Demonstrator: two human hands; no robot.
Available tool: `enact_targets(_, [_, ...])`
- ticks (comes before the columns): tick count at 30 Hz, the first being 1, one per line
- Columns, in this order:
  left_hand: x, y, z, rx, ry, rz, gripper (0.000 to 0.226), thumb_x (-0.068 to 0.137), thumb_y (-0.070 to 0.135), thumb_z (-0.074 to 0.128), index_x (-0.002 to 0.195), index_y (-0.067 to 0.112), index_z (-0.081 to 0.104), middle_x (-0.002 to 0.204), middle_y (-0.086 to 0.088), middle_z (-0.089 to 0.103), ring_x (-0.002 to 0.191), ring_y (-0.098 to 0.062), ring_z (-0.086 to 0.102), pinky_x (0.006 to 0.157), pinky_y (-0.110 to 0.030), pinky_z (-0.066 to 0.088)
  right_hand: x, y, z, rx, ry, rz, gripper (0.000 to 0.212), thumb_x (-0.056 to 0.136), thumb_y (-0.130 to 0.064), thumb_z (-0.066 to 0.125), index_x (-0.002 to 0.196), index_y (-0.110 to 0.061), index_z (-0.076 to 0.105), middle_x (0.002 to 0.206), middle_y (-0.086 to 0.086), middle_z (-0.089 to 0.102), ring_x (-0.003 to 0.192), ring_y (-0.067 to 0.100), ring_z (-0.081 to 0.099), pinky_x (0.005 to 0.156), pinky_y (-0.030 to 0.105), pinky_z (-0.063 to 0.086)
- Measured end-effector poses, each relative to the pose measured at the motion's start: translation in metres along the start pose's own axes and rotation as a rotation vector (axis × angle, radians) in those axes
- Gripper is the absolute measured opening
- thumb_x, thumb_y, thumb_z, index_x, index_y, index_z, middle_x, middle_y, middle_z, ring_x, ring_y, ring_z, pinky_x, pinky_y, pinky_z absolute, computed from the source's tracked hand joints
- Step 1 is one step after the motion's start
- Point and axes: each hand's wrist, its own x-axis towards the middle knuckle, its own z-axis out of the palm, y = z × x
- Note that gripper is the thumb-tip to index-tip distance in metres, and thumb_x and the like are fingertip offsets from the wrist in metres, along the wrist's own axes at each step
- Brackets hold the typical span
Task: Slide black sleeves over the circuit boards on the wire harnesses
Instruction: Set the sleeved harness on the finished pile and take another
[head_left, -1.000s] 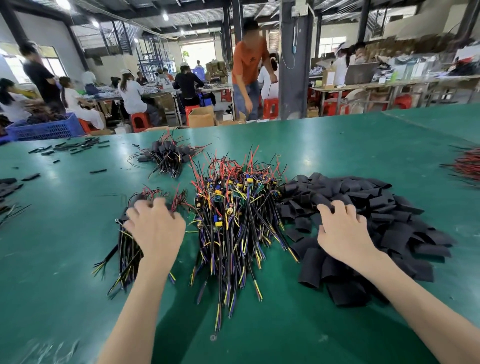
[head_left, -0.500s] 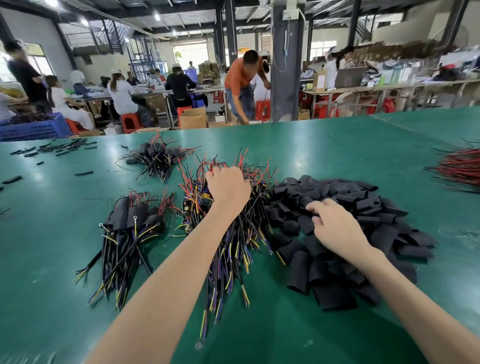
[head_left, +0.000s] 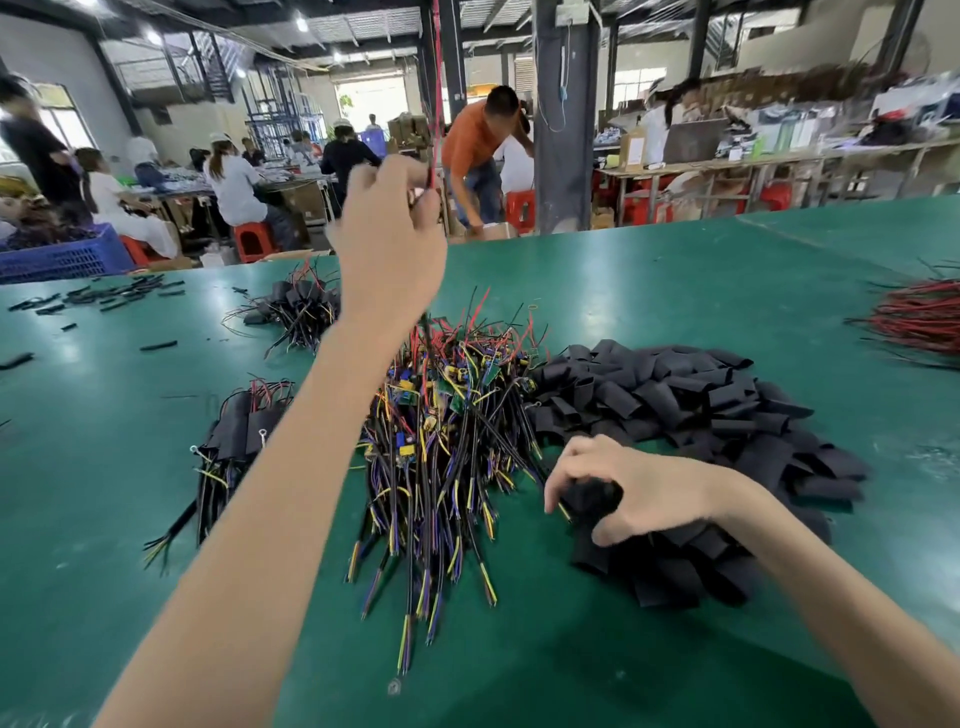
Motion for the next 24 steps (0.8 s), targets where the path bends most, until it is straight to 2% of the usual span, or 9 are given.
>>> enact_targets(3, [0.002, -0.003, -0.022, 0.052, -0.117, 0.060, 0.027, 0.095, 0.007, 0.041, 0.115, 0.018, 0.056, 0.110, 0.002, 0.058, 0.102, -0.022, 0.055, 0.100, -0.051, 0.038, -0.002, 0.002, -0.001, -0.070, -0.103, -0.013, 0.044, 0.068, -0.018, 0.078, 0.103, -0.039, 0.062, 0.112, -0.015, 0.045, 0.110, 0.005, 0.037, 0.101, 0.029, 0.030])
enact_targets(6, [-0.018, -0.019, -0.024, 0.226, -0.291, 0.146, 0.047, 0.085, -0.007, 0.042, 0.118, 0.023, 0.057, 0.112, 0.001, 0.056, 0.111, -0.022, 0.051, 0.102, -0.052, 0.034, 0.006, 0.002, 0.004, -0.121, 0.011, -0.031, 0.037, 0.072, -0.023, 0.078, 0.107, -0.028, 0.067, 0.109, -0.010, 0.052, 0.106, 0.009, 0.043, 0.098, 0.029, 0.033])
enact_targets(8, [-0.044, -0.034, -0.016, 0.387, -0.384, 0.195, 0.058, 0.074, -0.012, 0.043, 0.116, 0.026, 0.057, 0.113, 0.002, 0.053, 0.114, -0.019, 0.046, 0.104, -0.044, 0.024, 0.009, 0.002, 0.006, -0.162, 0.050, -0.028, 0.040, 0.072, -0.027, 0.078, 0.110, -0.026, 0.067, 0.108, -0.006, 0.054, 0.105, 0.012, 0.043, 0.096, 0.031, 0.033])
enact_targets(10, [-0.077, -0.054, -0.005, 0.500, -0.455, 0.206, 0.056, 0.074, -0.007, 0.042, 0.115, 0.029, 0.055, 0.113, 0.006, 0.052, 0.113, -0.016, 0.045, 0.095, -0.038, 0.019, 0.009, 0.004, 0.007, -0.185, 0.057, 0.004, 0.048, 0.070, -0.031, 0.079, 0.115, -0.027, 0.065, 0.108, -0.007, 0.051, 0.105, 0.011, 0.039, 0.096, 0.029, 0.031])
enact_targets(12, [-0.107, -0.075, 0.004, 0.559, -0.507, 0.204, 0.040, 0.086, 0.003, 0.044, 0.113, 0.030, 0.054, 0.107, 0.006, 0.051, 0.108, -0.017, 0.049, 0.087, -0.037, 0.020, 0.009, 0.007, 0.009, -0.230, 0.064, 0.027, 0.051, 0.071, -0.035, 0.078, 0.119, -0.029, 0.063, 0.105, -0.013, 0.047, 0.106, 0.011, 0.037, 0.095, 0.028, 0.029])
enact_targets(14, [-0.127, -0.091, 0.010, 0.522, -0.467, 0.184, 0.016, 0.097, 0.024, 0.048, 0.104, 0.029, 0.060, 0.098, 0.007, 0.053, 0.100, -0.018, 0.055, 0.081, -0.036, 0.019, 0.011, 0.008, 0.011, -0.285, 0.087, 0.023, 0.049, 0.074, -0.040, 0.074, 0.119, -0.030, 0.063, 0.102, -0.015, 0.045, 0.105, 0.010, 0.037, 0.092, 0.028, 0.027])
enact_targets(16, [-0.136, -0.097, 0.012, 0.471, -0.403, 0.180, 0.021, 0.097, 0.035, 0.045, 0.093, 0.030, 0.065, 0.091, 0.009, 0.056, 0.092, -0.017, 0.058, 0.079, -0.037, 0.019, 0.013, 0.009, 0.012, -0.314, 0.122, 0.004, 0.044, 0.078, -0.045, 0.069, 0.119, -0.029, 0.063, 0.103, -0.013, 0.048, 0.104, 0.009, 0.038, 0.091, 0.029, 0.027])
enact_targets(21, [-0.143, -0.094, 0.011, 0.414, -0.300, 0.196, 0.021, 0.094, 0.029, 0.047, 0.084, 0.030, 0.066, 0.087, 0.012, 0.058, 0.085, -0.016, 0.059, 0.088, -0.041, 0.020, 0.013, 0.006, 0.010, -0.161, 0.323, -0.070, 0.031, 0.083, -0.042, 0.066, 0.108, -0.024, 0.067, 0.089, -0.018, 0.053, 0.093, 0.004, 0.046, 0.084, 0.022, 0.033])
enact_targets(24, [-0.146, -0.094, 0.010, 0.385, -0.299, 0.159, 0.022, 0.094, 0.029, 0.045, 0.083, 0.030, 0.064, 0.087, 0.013, 0.058, 0.087, -0.016, 0.057, 0.092, -0.043, 0.020, 0.011, 0.006, 0.009, -0.115, 0.386, -0.060, 0.032, 0.080, -0.039, 0.070, 0.108, -0.025, 0.066, 0.095, -0.015, 0.057, 0.095, 0.003, 0.049, 0.089, 0.025, 0.036])
